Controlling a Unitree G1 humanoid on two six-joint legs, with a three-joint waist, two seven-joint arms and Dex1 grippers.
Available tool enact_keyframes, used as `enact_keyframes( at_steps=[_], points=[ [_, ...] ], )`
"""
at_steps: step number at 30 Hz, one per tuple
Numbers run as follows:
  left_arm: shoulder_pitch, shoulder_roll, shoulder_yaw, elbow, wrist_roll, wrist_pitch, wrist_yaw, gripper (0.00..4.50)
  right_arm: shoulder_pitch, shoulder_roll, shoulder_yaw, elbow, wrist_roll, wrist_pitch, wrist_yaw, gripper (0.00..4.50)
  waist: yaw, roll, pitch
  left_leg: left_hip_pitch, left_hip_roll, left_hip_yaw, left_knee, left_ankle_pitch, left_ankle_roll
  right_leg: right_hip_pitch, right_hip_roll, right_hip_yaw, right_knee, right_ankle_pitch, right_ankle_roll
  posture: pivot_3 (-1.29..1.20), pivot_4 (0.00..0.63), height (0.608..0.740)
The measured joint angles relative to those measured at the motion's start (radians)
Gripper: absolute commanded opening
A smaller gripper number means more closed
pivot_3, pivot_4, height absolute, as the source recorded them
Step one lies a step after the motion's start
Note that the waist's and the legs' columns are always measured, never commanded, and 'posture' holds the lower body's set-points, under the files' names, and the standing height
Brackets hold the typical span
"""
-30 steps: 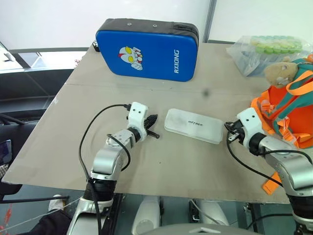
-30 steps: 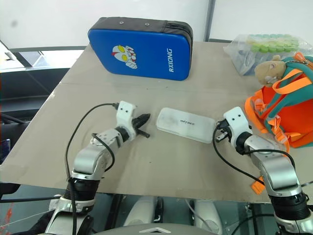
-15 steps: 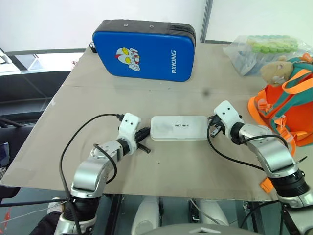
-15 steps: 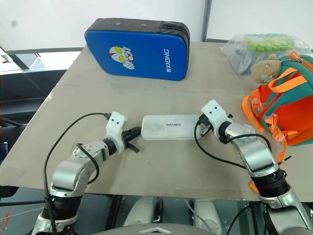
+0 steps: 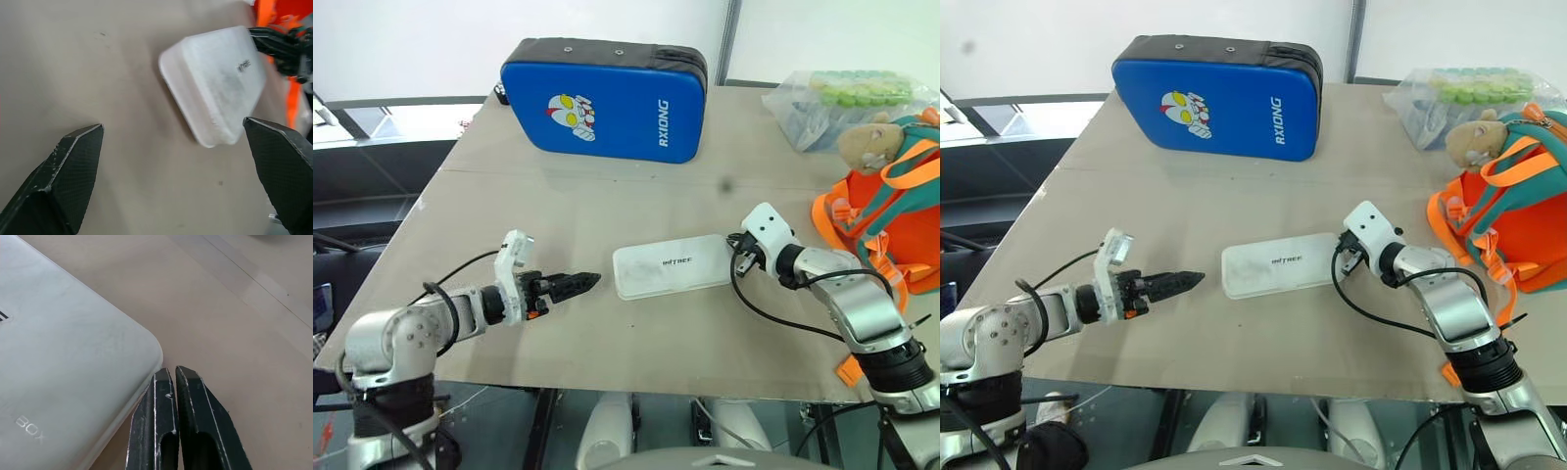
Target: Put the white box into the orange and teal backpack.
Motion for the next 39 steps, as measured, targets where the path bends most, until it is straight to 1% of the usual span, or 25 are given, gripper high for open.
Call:
enact_keyframes(
  at_steps=[3, 9, 16, 17, 18, 19, 20, 21, 22, 24, 25, 27, 28, 29, 30, 32, 33, 34, 36, 37, 38, 39],
  points=[
    [-0.044, -0.06, -0.009, 0.028, -0.015, 0.042, 0.037, 4.44, 0.013, 0.001, -0.002, -0.027, 0.001, 0.004, 0.001, 0.0, -0.001, 0.0, 0.0, 0.0, 0.0, 0.0, 0.0, 0.0, 0.0, 0.0, 0.0, 0.0, 0.0, 0.0, 0.0, 0.0, 0.15, 0.74],
    [-0.094, -0.158, -0.035, 0.053, -0.013, 0.045, 0.104, 4.44, 0.029, 0.0, 0.007, -0.052, 0.001, 0.014, 0.025, 0.0, 0.0, 0.0, -0.001, 0.001, 0.0, 0.0, 0.0, 0.0, 0.0, 0.001, 0.0, 0.001, 0.001, 0.0, 0.0, 0.0, 0.15, 0.74],
    [-0.104, -0.237, -0.031, 0.059, -0.013, 0.036, 0.152, 4.44, 0.028, 0.037, 0.066, -0.051, -0.004, 0.015, 0.061, 0.0, 0.011, 0.002, -0.005, 0.003, -0.001, -0.001, 0.0, 0.0, 0.0, 0.003, -0.001, 0.001, 0.001, 0.0, 0.0, 0.0, 0.15, 0.74],
    [-0.103, -0.243, -0.03, 0.059, -0.014, 0.036, 0.155, 3.93, 0.027, 0.038, 0.065, -0.05, -0.006, 0.015, 0.061, 0.0, 0.014, 0.003, -0.005, 0.003, -0.001, -0.001, 0.0, 0.0, 0.0, 0.003, -0.001, 0.001, 0.001, 0.0, 0.0, 0.0, 0.15, 0.74],
    [-0.102, -0.247, -0.03, 0.059, -0.013, 0.036, 0.162, 3.65, 0.026, 0.039, 0.065, -0.049, -0.007, 0.014, 0.062, 0.0, 0.015, 0.003, -0.005, 0.003, -0.001, 0.0, 0.0, 0.0, 0.0, 0.003, -0.001, 0.001, 0.001, 0.0, 0.0, 0.0, 0.15, 0.74],
    [-0.097, -0.252, -0.031, 0.06, -0.012, 0.037, 0.169, 3.15, 0.026, 0.042, 0.065, -0.048, -0.007, 0.012, 0.063, 0.0, 0.015, 0.003, -0.005, 0.002, -0.001, 0.0, 0.0, 0.0, 0.0, 0.003, -0.001, 0.001, 0.0, 0.0, 0.0, 0.0, 0.15, 0.74],
    [-0.09, -0.261, -0.032, 0.062, -0.013, 0.039, 0.175, 2.79, 0.026, 0.042, 0.061, -0.044, -0.009, 0.01, 0.063, 0.0, 0.015, 0.003, -0.005, 0.002, -0.001, 0.0, 0.0, 0.0, 0.0, 0.003, -0.001, 0.001, 0.0, 0.0, 0.0, 0.0, 0.15, 0.74],
    [-0.085, -0.272, -0.028, 0.067, -0.02, 0.041, 0.172, 2.22, 0.029, 0.04, 0.054, -0.04, -0.01, 0.009, 0.063, 0.0, 0.016, 0.002, -0.005, 0.001, -0.001, -0.001, 0.0, 0.0, 0.0, 0.003, -0.001, 0.0, 0.0, 0.0, 0.0, 0.0, 0.15, 0.74],
    [-0.084, -0.281, -0.023, 0.07, -0.039, 0.041, 0.165, 1.84, 0.034, 0.041, 0.043, -0.038, -0.01, 0.005, 0.06, 0.0, 0.018, 0.002, -0.005, 0.001, -0.001, -0.001, 0.0, 0.0, 0.0, 0.002, -0.001, 0.0, 0.0, 0.0, 0.0, 0.0, 0.15, 0.74],
    [-0.087, -0.29, -0.02, 0.063, -0.076, 0.042, 0.149, 1.3, 0.054, 0.051, 0.0, -0.045, 0.005, -0.004, 0.053, 0.0, 0.024, 0.002, -0.005, 0.001, -0.001, -0.002, 0.001, 0.0, 0.0, 0.003, -0.001, 0.0, -0.001, 0.0, 0.0, 0.0, 0.15, 0.74],
    [-0.089, -0.291, -0.02, 0.061, -0.082, 0.042, 0.149, 1.22, 0.067, 0.053, -0.019, -0.055, 0.02, -0.001, 0.053, 0.0, 0.025, 0.002, -0.005, 0.001, -0.001, -0.002, 0.001, 0.0, 0.0, 0.003, -0.001, 0.0, 0.0, 0.0, 0.0, 0.0, 0.15, 0.74],
    [-0.088, -0.293, -0.017, 0.057, -0.094, 0.042, 0.152, 1.18, 0.122, 0.05, -0.117, -0.121, 0.09, 0.016, 0.061, 0.51, 0.025, 0.002, -0.005, 0.0, -0.001, -0.002, 0.001, 0.0, 0.0, 0.003, -0.002, 0.001, 0.0, 0.0, 0.0, 0.0, 0.15, 0.74],
    [-0.087, -0.293, -0.016, 0.057, -0.095, 0.042, 0.153, 1.18, 0.132, 0.048, -0.145, -0.14, 0.106, 0.02, 0.062, 0.74, 0.025, 0.002, -0.005, 0.0, -0.001, -0.003, 0.001, 0.0, 0.0, 0.003, -0.002, 0.0, -0.001, 0.0, 0.0, 0.0, 0.15, 0.74],
    [-0.087, -0.293, -0.017, 0.057, -0.097, 0.04, 0.154, 1.17, 0.159, 0.04, -0.217, -0.189, 0.15, 0.031, 0.065, 1.29, 0.025, 0.002, -0.005, 0.0, -0.001, -0.003, 0.001, 0.0, 0.0, 0.003, -0.002, 0.0, -0.001, 0.0, 0.0, 0.0, 0.15, 0.74],
    [-0.086, -0.292, -0.016, 0.057, -0.098, 0.039, 0.154, 1.17, 0.17, 0.035, -0.249, -0.213, 0.169, 0.039, 0.066, 1.6, 0.025, 0.002, -0.005, 0.0, -0.001, -0.003, 0.001, 0.0, 0.0, 0.003, -0.001, 0.0, -0.001, 0.0, 0.0, 0.0, 0.15, 0.74],
    [-0.09, -0.296, -0.012, 0.059, -0.102, 0.036, 0.157, 1.17, 0.231, 0.036, -0.352, -0.302, 0.237, 0.069, 0.06, 2.5, 0.027, 0.002, -0.005, -0.001, -0.001, -0.004, 0.001, 0.0, 0.0, 0.003, -0.001, 0.0, -0.001, 0.0, 0.0, 0.0, 0.15, 0.74],
    [-0.097, -0.309, -0.009, 0.063, -0.103, 0.033, 0.169, 1.17, 0.282, 0.037, -0.425, -0.371, 0.283, 0.102, 0.047, 3.06, 0.029, 0.002, -0.005, -0.001, -0.001, -0.005, 0.001, 0.0, 0.0, 0.003, -0.001, -0.001, -0.001, 0.0, 0.0, 0.0, 0.15, 0.74],
    [-0.098, -0.312, -0.006, 0.064, -0.104, 0.029, 0.174, 1.16, 0.298, 0.036, -0.45, -0.393, 0.298, 0.113, 0.044, 3.47, 0.026, 0.002, -0.005, -0.001, -0.001, -0.005, 0.001, 0.0, 0.0, 0.003, -0.001, -0.001, -0.001, 0.0, 0.0, 0.0, 0.15, 0.74],
    [-0.12, -0.325, -0.004, 0.076, -0.11, 0.019, 0.197, 1.16, 0.387, 0.037, -0.561, -0.493, 0.367, 0.174, 0.014, 4.41, 0.024, 0.002, -0.005, -0.001, -0.001, -0.005, 0.001, 0.0, 0.0, 0.003, -0.001, 0.0, -0.001, 0.0, 0.0, 0.0, 0.15, 0.74],
    [-0.123, -0.325, -0.002, 0.077, -0.111, 0.016, 0.201, 1.16, 0.403, 0.038, -0.581, -0.51, 0.381, 0.186, 0.006, 4.5, 0.022, 0.002, -0.005, -0.001, -0.001, -0.005, 0.001, 0.0, 0.0, 0.003, -0.001, 0.0, -0.001, 0.0, 0.0, 0.0, 0.15, 0.74],
    [-0.144, -0.342, -0.003, 0.08, -0.112, 0.012, 0.218, 1.16, 0.467, 0.057, -0.654, -0.561, 0.406, 0.217, -0.028, 4.5, 0.023, 0.002, -0.005, -0.001, -0.001, -0.005, 0.001, 0.0, 0.0, 0.003, 0.0, 0.0, -0.001, 0.0, 0.0, 0.0, 0.15, 0.74],
    [-0.152, -0.347, 0.004, 0.082, -0.115, 0.007, 0.229, 1.16, 0.508, 0.074, -0.693, -0.588, 0.418, 0.235, -0.051, 4.5, 0.024, 0.002, -0.005, -0.001, -0.001, -0.005, 0.001, 0.0, 0.0, 0.003, 0.0, 0.0, -0.001, 0.0, 0.0, 0.0, 0.15, 0.74]
  ],
)
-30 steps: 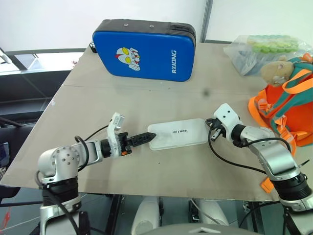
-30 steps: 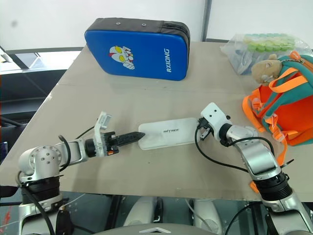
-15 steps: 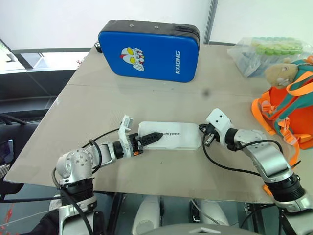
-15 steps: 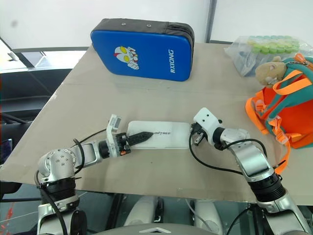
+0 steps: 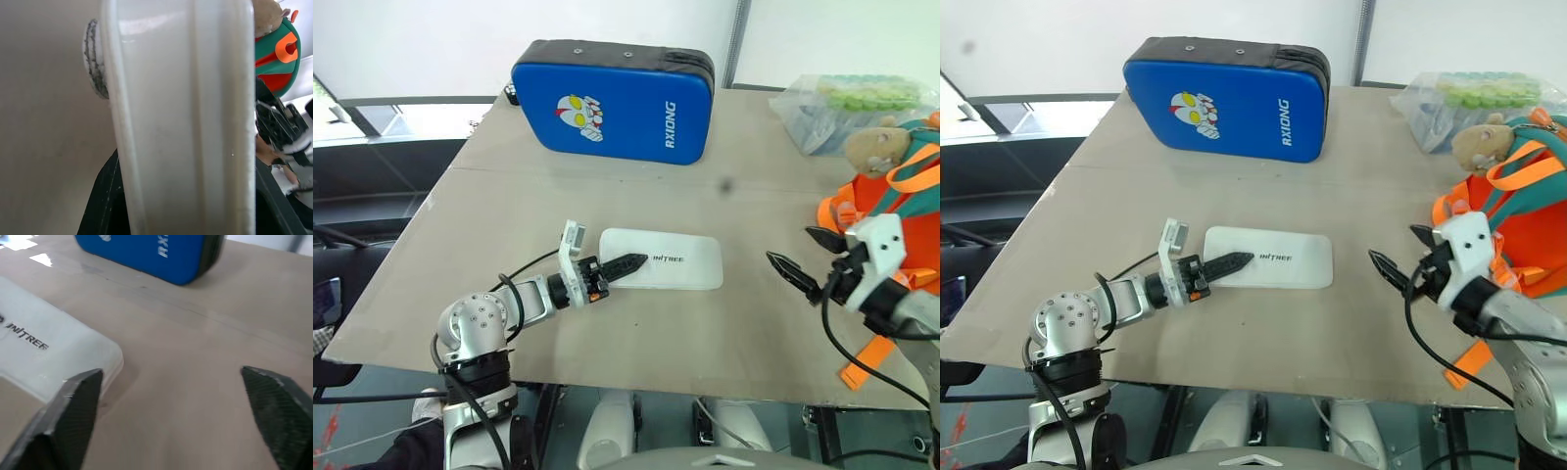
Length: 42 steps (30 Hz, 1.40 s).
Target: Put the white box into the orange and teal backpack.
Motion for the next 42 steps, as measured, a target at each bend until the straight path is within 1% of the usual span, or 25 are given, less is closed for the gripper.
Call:
enact_keyframes(
  at_steps=[1, 2, 6, 8, 10, 14, 15, 16, 17, 18, 19, 20, 22, 23, 24, 25, 26, 30, 31, 34, 37, 38, 39, 40, 42],
  points=[
    [-0.003, -0.002, 0.006, 0.001, -0.003, -0.004, 0.007, 1.16, 0.023, 0.01, -0.024, -0.015, 0.007, 0.01, -0.013, 4.5, 0.0, 0.0, 0.0, 0.0, 0.0, 0.0, 0.0, 0.0, 0.0, 0.0, 0.0, 0.0, 0.0, 0.0, 0.0, 0.0, 0.15, 0.74],
    [-0.017, -0.009, 0.014, 0.006, -0.011, -0.007, 0.02, 1.16, 0.072, 0.038, -0.085, -0.046, 0.02, 0.031, -0.059, 4.5, -0.003, 0.0, 0.0, 0.0, 0.0, 0.001, 0.0, 0.0, 0.0, -0.001, 0.0, 0.001, 0.0, 0.0, 0.0, 0.0, 0.15, 0.74],
    [-0.046, -0.013, 0.017, 0.006, -0.035, -0.018, 0.025, 1.16, 0.076, 0.099, -0.135, -0.093, 0.029, 0.044, -0.166, 4.5, -0.015, 0.0, 0.0, 0.001, 0.0, 0.002, 0.0, 0.0, 0.0, -0.001, 0.001, 0.002, 0.0, 0.0, 0.0, 0.0, 0.15, 0.74],
    [-0.067, -0.013, 0.01, 0.015, -0.035, -0.032, 0.025, 1.16, 0.023, 0.1, -0.123, -0.087, 0.011, 0.044, -0.226, 4.5, -0.021, 0.0, 0.0, 0.001, -0.001, 0.003, 0.0, 0.0, 0.0, -0.001, 0.001, 0.001, 0.0, 0.0, 0.0, 0.0, 0.15, 0.74],
    [-0.081, -0.015, 0.009, 0.025, -0.036, -0.048, 0.027, 1.16, -0.061, 0.087, -0.089, -0.033, -0.034, 0.037, -0.287, 4.5, -0.027, 0.0, 0.0, 0.002, -0.001, 0.004, 0.0, 0.0, 0.0, -0.001, 0.001, 0.001, 0.0, 0.0, 0.0, 0.0, 0.15, 0.74],
    [-0.111, -0.041, 0.039, 0.033, -0.078, -0.066, 0.073, 1.16, -0.297, 0.073, 0.013, 0.209, -0.189, -0.049, -0.422, 4.5, -0.027, 0.0, 0.001, 0.0, -0.002, 0.004, 0.0, 0.0, 0.0, -0.003, 0.001, 0.003, 0.0, 0.0, 0.0, 0.0, 0.15, 0.74],
    [-0.117, -0.044, 0.041, 0.033, -0.089, -0.068, 0.08, 1.16, -0.322, 0.073, 0.021, 0.24, -0.206, -0.064, -0.434, 4.5, -0.026, 0.0, 0.001, 0.0, -0.002, 0.004, 0.0, 0.0, 0.0, -0.003, 0.001, 0.004, 0.0, 0.0, 0.0, 0.0, 0.15, 0.74],
    [-0.118, -0.045, 0.058, 0.024, -0.115, -0.071, 0.101, 1.16, -0.38, 0.077, 0.05, 0.31, -0.243, -0.111, -0.464, 4.5, -0.027, 0.0, 0.001, 0.0, -0.001, 0.004, 0.0, 0.0, 0.0, -0.003, 0.002, 0.004, 0.0, 0.0, 0.0, 0.0, 0.15, 0.74],
    [-0.126, -0.05, 0.069, 0.017, -0.133, -0.078, 0.12, 1.16, -0.425, 0.079, 0.064, 0.365, -0.271, -0.149, -0.485, 3.97, -0.026, 0.001, 0.001, -0.001, -0.001, 0.004, -0.001, 0.0, 0.0, -0.003, 0.002, 0.004, 0.0, 0.0, 0.0, 0.0, 0.15, 0.74],
    [-0.13, -0.052, 0.077, 0.003, -0.152, -0.085, 0.137, 1.16, -0.458, 0.079, 0.078, 0.416, -0.3, -0.189, -0.501, 3.69, -0.026, 0.0, 0.001, -0.001, -0.001, 0.005, -0.001, 0.0, -0.001, -0.004, 0.002, 0.005, 0.0, 0.0, 0.0, 0.0, 0.15, 0.74],
    [-0.13, -0.053, 0.085, -0.013, -0.177, -0.092, 0.162, 1.16, -0.484, 0.077, 0.095, 0.472, -0.329, -0.241, -0.508, 3.19, -0.026, 0.001, 0.001, -0.001, 0.0, 0.005, -0.001, 0.001, -0.001, -0.004, 0.002, 0.005, -0.001, 0.0, 0.0, 0.0, 0.15, 0.74],
    [-0.13, -0.055, 0.089, -0.029, -0.197, -0.101, 0.183, 1.16, -0.501, 0.073, 0.108, 0.518, -0.352, -0.286, -0.508, 2.64, -0.026, 0.001, 0.001, -0.002, 0.0, 0.005, -0.002, 0.002, -0.004, -0.004, 0.001, 0.005, -0.002, 0.0, 0.0, 0.0, 0.15, 0.74],
    [-0.128, -0.059, 0.096, -0.055, -0.24, -0.124, 0.229, 1.16, -0.514, 0.064, 0.14, 0.589, -0.386, -0.367, -0.497, 1.75, -0.024, 0.001, 0.001, -0.003, 0.0, 0.005, -0.002, 0.003, -0.005, -0.004, 0.001, 0.005, -0.003, 0.0, 0.0, 0.0, 0.15, 0.74],
    [-0.128, -0.062, 0.102, -0.068, -0.257, -0.132, 0.247, 1.16, -0.518, 0.061, 0.154, 0.615, -0.395, -0.393, -0.488, 1.18, -0.024, 0.001, 0.001, -0.003, 0.0, 0.005, -0.002, 0.003, -0.005, -0.004, 0.0, 0.005, -0.003, 0.0, 0.0, 0.0, 0.15, 0.74],
    [-0.122, -0.063, 0.104, -0.082, -0.277, -0.146, 0.27, 1.16, -0.525, 0.059, 0.168, 0.642, -0.404, -0.416, -0.483, 0.8, -0.023, 0.001, 0.001, -0.003, 0.0, 0.005, -0.002, 0.003, -0.005, -0.004, 0.0, 0.005, -0.003, 0.0, 0.0, 0.0, 0.15, 0.74],
    [-0.12, -0.066, 0.104, -0.088, -0.291, -0.155, 0.284, 1.16, -0.532, 0.058, 0.173, 0.661, -0.409, -0.424, -0.483, 0.31, -0.023, 0.001, 0.001, -0.003, 0.0, 0.005, -0.002, 0.003, -0.005, -0.004, 0.0, 0.005, -0.003, 0.0, 0.0, 0.0, 0.15, 0.74],
    [-0.111, -0.067, 0.103, -0.104, -0.312, -0.171, 0.306, 1.16, -0.549, 0.058, 0.173, 0.692, -0.418, -0.431, -0.487, 0.1, -0.023, 0.001, 0.001, -0.003, 0.0, 0.005, -0.001, 0.003, -0.005, -0.004, 0.0, 0.005, -0.002, 0.0, 0.0, 0.0, 0.15, 0.74],
    [-0.088, -0.066, 0.089, -0.126, -0.345, -0.216, 0.354, 1.16, -0.583, 0.056, 0.164, 0.726, -0.421, -0.428, -0.507, 0.1, -0.019, 0.001, 0.001, -0.002, 0.0, 0.005, 0.0, 0.003, -0.004, -0.003, 0.0, 0.005, -0.001, 0.0, 0.0, 0.0, 0.15, 0.74],
    [-0.084, -0.066, 0.084, -0.126, -0.348, -0.224, 0.36, 1.16, -0.586, 0.058, 0.164, 0.726, -0.42, -0.426, -0.508, 0.03, -0.019, 0.001, 0.001, -0.002, 0.0, 0.005, 0.0, 0.003, -0.004, -0.003, 0.0, 0.005, 0.0, 0.0, 0.0, 0.0, 0.15, 0.74],
    [-0.079, -0.063, 0.059, -0.126, -0.352, -0.256, 0.374, 1.16, -0.593, 0.081, 0.163, 0.723, -0.414, -0.41, -0.515, 0.0, -0.02, 0.001, 0.001, -0.002, 0.0, 0.005, 0.0, 0.003, -0.005, -0.003, 0.0, 0.005, 0.0, 0.0, 0.0, 0.0, 0.15, 0.74],
    [-0.079, -0.048, 0.033, -0.125, -0.359, -0.277, 0.375, 1.16, -0.594, 0.114, 0.159, 0.695, -0.392, -0.353, -0.53, 0.75, -0.02, 0.001, 0.001, -0.002, 0.0, 0.005, -0.001, 0.003, -0.005, -0.003, 0.0, 0.005, -0.001, 0.0, 0.0, 0.0, 0.15, 0.74],
    [-0.079, -0.044, 0.03, -0.125, -0.361, -0.28, 0.375, 1.16, -0.594, 0.122, 0.158, 0.682, -0.382, -0.338, -0.53, 1.19, -0.02, 0.001, 0.001, -0.002, 0.0, 0.005, -0.001, 0.003, -0.005, -0.003, 0.0, 0.005, -0.001, 0.0, 0.0, 0.0, 0.15, 0.74],
    [-0.079, -0.039, 0.029, -0.124, -0.364, -0.283, 0.375, 1.16, -0.594, 0.127, 0.158, 0.671, -0.375, -0.321, -0.531, 1.52, -0.021, 0.001, 0.001, -0.002, 0.0, 0.005, -0.001, 0.003, -0.005, -0.003, 0.0, 0.005, -0.001, 0.0, 0.0, 0.0, 0.15, 0.74],
    [-0.079, -0.033, 0.029, -0.124, -0.368, -0.286, 0.375, 1.16, -0.594, 0.133, 0.157, 0.658, -0.372, -0.303, -0.534, 2.14, -0.02, 0.001, 0.001, -0.002, 0.0, 0.005, -0.001, 0.003, -0.005, -0.003, 0.0, 0.005, -0.001, 0.0, 0.0, 0.0, 0.15, 0.74],
    [-0.079, -0.026, 0.028, -0.124, -0.372, -0.299, 0.375, 1.16, -0.589, 0.166, 0.147, 0.602, -0.367, -0.247, -0.565, 2.83, -0.02, 0.001, 0.001, -0.002, 0.0, 0.005, -0.001, 0.003, -0.005, -0.003, 0.0, 0.004, -0.001, 0.0, 0.0, 0.0, 0.15, 0.74]
  ],
)
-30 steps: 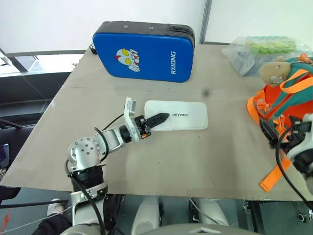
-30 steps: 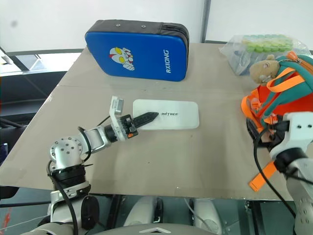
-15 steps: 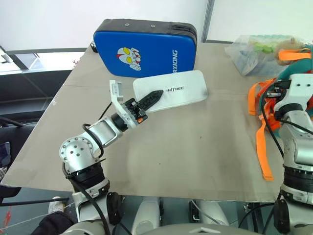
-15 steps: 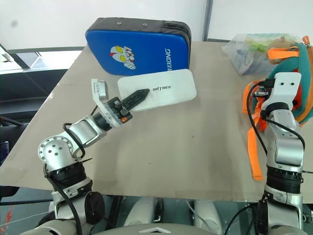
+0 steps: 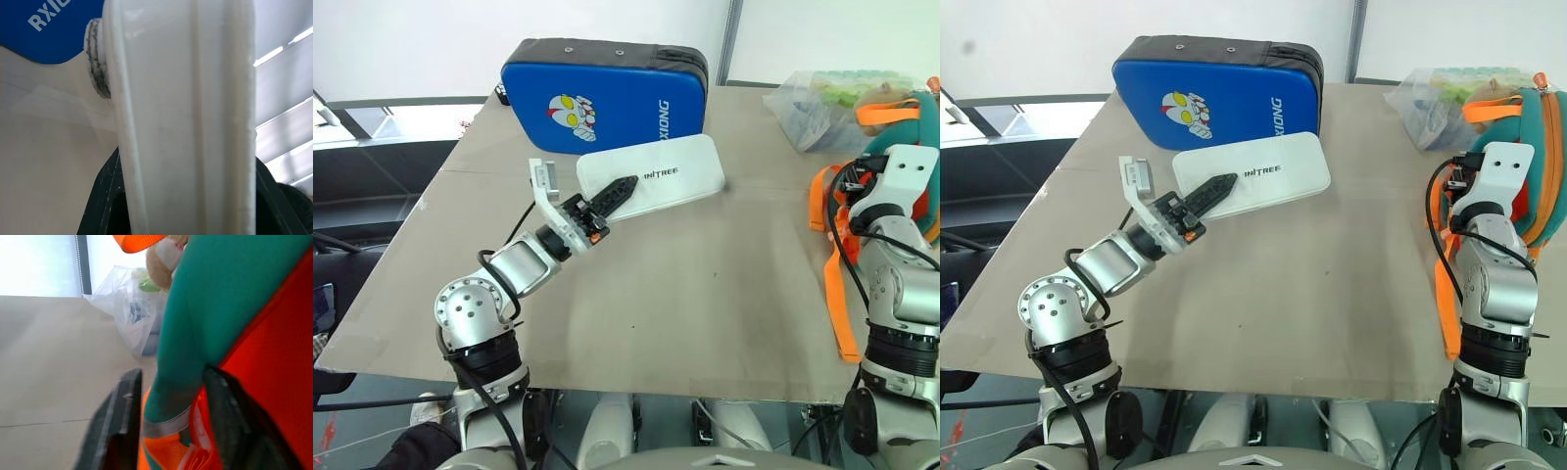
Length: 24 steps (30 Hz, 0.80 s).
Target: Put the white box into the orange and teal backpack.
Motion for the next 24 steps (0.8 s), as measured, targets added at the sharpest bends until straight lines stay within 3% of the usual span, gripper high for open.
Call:
enact_keyframes(
  at_steps=[3, 4, 10, 17, 19, 24],
  points=[
    [0.002, 0.013, -0.007, 0.0, -0.015, -0.006, 0.004, 1.16, 0.017, 0.052, -0.004, -0.076, 0.001, 0.072, -0.053, 4.23, 0.0, 0.0, 0.0, 0.0, 0.0, 0.0, 0.0, 0.0, 0.0, 0.0, 0.0, 0.0, 0.0, 0.0, 0.0, 0.0, 0.15, 0.74],
    [0.005, 0.014, -0.01, 0.0, -0.019, -0.009, 0.004, 1.16, 0.017, 0.077, -0.009, -0.091, -0.003, 0.091, -0.081, 4.39, -0.001, 0.0, 0.0, 0.0, 0.0, 0.0, 0.0, 0.0, 0.0, 0.0, 0.0, 0.0, 0.0, 0.0, 0.0, 0.0, 0.15, 0.74],
    [0.015, 0.019, -0.037, 0.001, -0.038, -0.025, 0.007, 1.16, -0.039, 0.132, -0.032, -0.056, -0.045, 0.076, -0.188, 4.39, -0.005, 0.0, 0.0, 0.0, 0.0, 0.0, 0.0, 0.0, 0.0, 0.0, 0.0, 0.0, 0.0, 0.0, 0.0, 0.0, 0.15, 0.74],
    [0.019, 0.027, -0.057, 0.002, -0.051, -0.045, 0.009, 1.16, -0.225, 0.138, -0.03, 0.278, -0.079, -0.139, -0.231, 4.39, -0.008, 0.001, 0.0, 0.0, 0.0, 0.001, -0.001, 0.0, 0.0, 0.0, 0.001, 0.0, 0.0, 0.0, 0.0, 0.0, 0.15, 0.74],
    [0.022, 0.029, -0.065, 0.002, -0.058, -0.055, 0.015, 1.16, -0.314, 0.126, -0.031, 0.458, -0.087, -0.235, -0.242, 4.39, -0.009, 0.001, 0.001, 0.0, 0.0, 0.002, -0.001, 0.0, 0.0, -0.001, 0.0, 0.001, 0.0, 0.0, 0.0, 0.0, 0.15, 0.74],
    [0.052, 0.03, -0.074, 0.0, -0.071, -0.075, 0.03, 1.16, -0.426, 0.08, -0.014, 0.737, -0.102, -0.437, -0.231, 2.12, -0.008, 0.001, 0.001, -0.001, 0.0, 0.002, -0.001, 0.0, 0.0, -0.001, 0.0, 0.001, -0.002, 0.0, 0.0, 0.0, 0.15, 0.74]
  ],
)
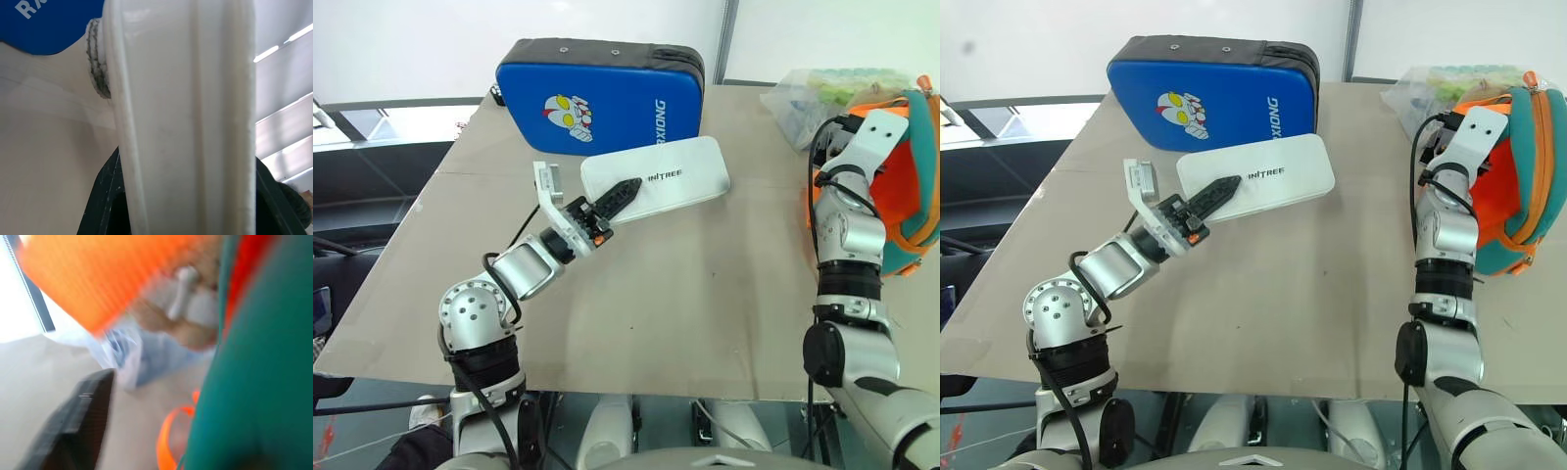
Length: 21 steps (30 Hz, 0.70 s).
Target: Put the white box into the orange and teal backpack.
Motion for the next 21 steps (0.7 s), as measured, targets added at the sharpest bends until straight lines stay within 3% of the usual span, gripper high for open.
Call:
enact_keyframes(
  at_steps=[4, 5, 10, 13, 21],
  points=[
    [0.016, 0.008, 0.001, -0.002, -0.004, -0.021, 0.011, 1.16, -0.006, -0.045, 0.036, 0.104, -0.019, -0.091, 0.054, 0.25, 0.0, 0.0, 0.0, -0.001, 0.0, 0.001, 0.0, 0.0, 0.0, 0.0, -0.001, 0.0, -0.001, 0.0, 0.0, 0.0, 0.15, 0.74],
    [0.023, 0.01, 0.001, -0.006, -0.004, -0.028, 0.014, 1.16, -0.007, -0.056, 0.048, 0.125, -0.02, -0.114, 0.08, 0.05, 0.0, 0.0, 0.0, -0.001, 0.0, 0.001, 0.0, 0.0, 0.0, 0.0, -0.001, 0.001, -0.001, 0.0, 0.0, 0.0, 0.15, 0.74],
    [0.04, 0.016, 0.0, -0.028, -0.004, -0.055, 0.017, 1.16, -0.023, -0.096, 0.101, 0.174, -0.013, -0.189, 0.252, 0.05, -0.003, 0.0, 0.001, 0.001, 0.0, 0.002, 0.0, 0.0, 0.0, 0.0, 0.0, 0.002, 0.001, 0.0, 0.0, 0.0, 0.15, 0.74],
    [0.039, 0.025, -0.001, -0.028, 0.029, -0.086, 0.018, 1.16, -0.059, -0.097, 0.107, 0.164, 0.068, -0.195, 0.428, 0.05, -0.007, 0.002, 0.002, 0.001, 0.001, 0.002, 0.0, 0.0, 0.0, -0.001, 0.001, 0.002, 0.002, 0.0, 0.0, 0.0, 0.15, 0.74],
    [0.017, 0.05, 0.018, 0.075, 0.232, -0.228, 0.033, 1.16, -0.097, -0.115, 0.159, -0.127, 0.346, -0.017, 0.892, 0.05, -0.012, 0.003, 0.005, -0.002, 0.002, 0.002, -0.002, 0.0, 0.0, -0.005, 0.001, 0.001, 0.002, 0.0, 0.0, 0.0, 0.15, 0.74]
  ],
)
